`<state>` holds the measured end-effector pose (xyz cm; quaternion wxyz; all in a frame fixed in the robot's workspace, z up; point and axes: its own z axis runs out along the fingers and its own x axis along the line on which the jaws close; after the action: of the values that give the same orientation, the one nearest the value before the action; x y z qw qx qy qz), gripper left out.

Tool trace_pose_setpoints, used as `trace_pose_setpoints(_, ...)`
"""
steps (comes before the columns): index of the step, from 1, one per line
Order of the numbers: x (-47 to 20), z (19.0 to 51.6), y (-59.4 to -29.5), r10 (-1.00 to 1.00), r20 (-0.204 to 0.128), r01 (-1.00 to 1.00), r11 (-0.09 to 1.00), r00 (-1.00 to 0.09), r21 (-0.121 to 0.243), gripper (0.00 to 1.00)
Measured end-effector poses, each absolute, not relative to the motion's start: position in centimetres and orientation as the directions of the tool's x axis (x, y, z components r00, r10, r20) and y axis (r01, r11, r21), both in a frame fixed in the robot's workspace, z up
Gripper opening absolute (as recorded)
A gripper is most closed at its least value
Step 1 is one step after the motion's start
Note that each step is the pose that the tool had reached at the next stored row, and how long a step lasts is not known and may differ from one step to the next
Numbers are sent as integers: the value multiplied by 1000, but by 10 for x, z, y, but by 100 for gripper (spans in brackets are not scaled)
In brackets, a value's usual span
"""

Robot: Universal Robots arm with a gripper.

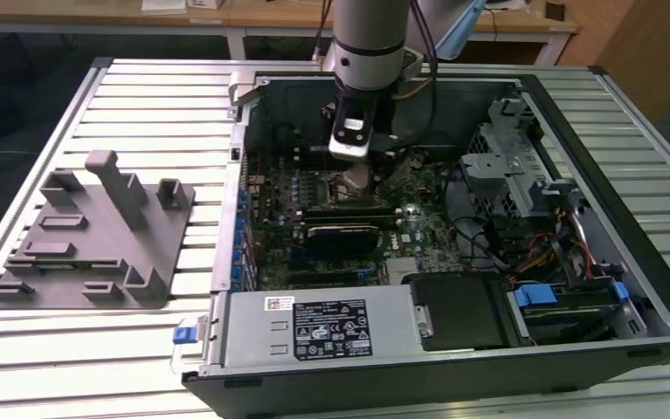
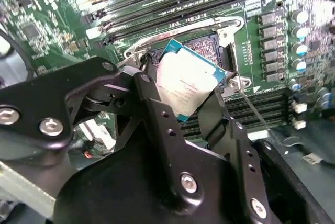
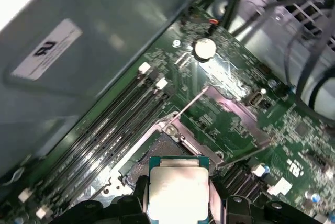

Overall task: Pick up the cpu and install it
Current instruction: 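Place the cpu into insertion slot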

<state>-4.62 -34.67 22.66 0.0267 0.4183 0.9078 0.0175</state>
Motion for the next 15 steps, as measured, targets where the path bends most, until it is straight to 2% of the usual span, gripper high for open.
trace_pose_setpoints(15, -46, 223, -347, 927, -34, 925, 376, -374, 54, 55)
